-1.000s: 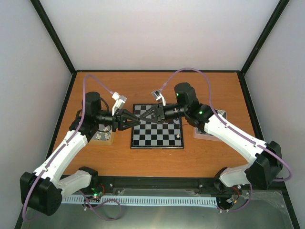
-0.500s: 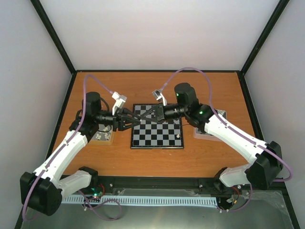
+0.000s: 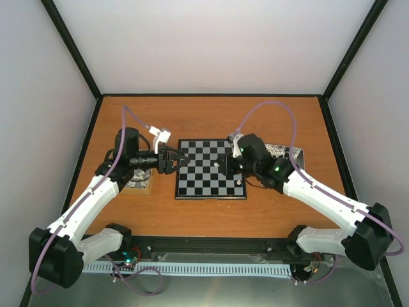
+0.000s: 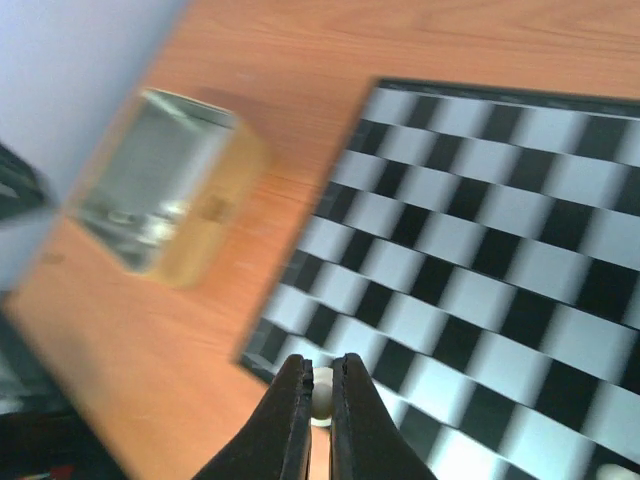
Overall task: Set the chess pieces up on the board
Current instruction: Place the chess piece on the chessboard, then pick up the chess piece from the storage box.
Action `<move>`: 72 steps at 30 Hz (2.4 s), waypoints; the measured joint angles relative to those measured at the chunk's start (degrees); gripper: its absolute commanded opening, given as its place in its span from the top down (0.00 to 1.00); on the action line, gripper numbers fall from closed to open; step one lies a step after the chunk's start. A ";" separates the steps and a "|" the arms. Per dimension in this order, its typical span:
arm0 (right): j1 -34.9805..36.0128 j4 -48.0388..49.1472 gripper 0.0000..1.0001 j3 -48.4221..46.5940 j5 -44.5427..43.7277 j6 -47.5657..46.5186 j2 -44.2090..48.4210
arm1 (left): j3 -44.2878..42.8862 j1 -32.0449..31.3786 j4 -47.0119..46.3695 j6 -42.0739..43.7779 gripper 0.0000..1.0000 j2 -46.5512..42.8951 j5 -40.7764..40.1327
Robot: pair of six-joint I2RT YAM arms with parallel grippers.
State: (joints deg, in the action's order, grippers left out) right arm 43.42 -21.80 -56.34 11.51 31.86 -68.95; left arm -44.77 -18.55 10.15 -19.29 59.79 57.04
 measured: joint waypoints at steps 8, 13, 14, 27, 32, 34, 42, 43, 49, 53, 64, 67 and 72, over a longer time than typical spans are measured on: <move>4.87 -0.44 0.97 12.15 -23.82 -6.21 0.37 | 1.09 0.00 6.60 -2.16 0.29 -1.73 -16.87; 6.88 1.64 0.97 13.55 -29.27 -7.02 -4.79 | 1.09 0.04 7.61 -3.15 0.29 -3.04 -22.47; 7.17 2.29 0.97 13.55 -29.77 -7.10 -5.86 | 1.09 0.04 7.72 -3.41 0.29 -3.02 -23.30; 7.63 8.46 0.97 15.10 -30.58 -6.97 -14.32 | 1.42 0.04 7.89 -5.44 0.30 -1.79 -25.77; 7.63 9.38 0.97 16.13 -30.08 -6.08 -14.82 | 1.92 0.07 7.89 -5.55 0.30 -1.75 -25.75; 7.63 9.57 0.97 16.55 -29.92 -5.70 -14.82 | 2.08 0.07 7.89 -5.57 0.30 -1.75 -25.75; 7.63 9.90 0.80 17.44 -29.90 -4.46 -14.12 | 2.36 0.07 7.87 -5.90 0.30 -1.75 -25.86; 7.63 9.66 0.76 17.44 -29.86 -4.48 -14.12 | 2.36 0.07 7.87 -5.99 0.30 -1.75 -26.01; 7.72 6.25 0.58 16.76 -30.14 -3.26 -13.29 | 1.73 0.79 9.42 -7.43 0.29 -0.87 -30.29; 7.72 2.03 0.55 13.05 -30.64 -2.73 -8.87 | -0.81 4.33 13.64 -8.79 0.31 0.76 -36.09; 7.72 -2.51 0.56 6.88 -31.61 -2.21 -1.60 | -7.85 13.68 23.21 -8.09 0.62 16.46 -51.28; 7.72 -3.72 0.56 6.88 -31.34 -1.92 -1.60 | -7.93 13.94 24.87 -7.74 0.63 21.35 -52.57; 7.72 -5.03 0.57 6.88 -30.71 -1.27 -1.55 | -8.83 14.29 25.83 -7.78 0.77 26.99 -54.03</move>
State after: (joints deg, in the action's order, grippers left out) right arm 51.13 -26.83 -49.45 -19.20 30.59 -70.50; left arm -53.60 -4.25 35.99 -27.07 86.78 3.01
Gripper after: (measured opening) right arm 0.439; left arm 0.303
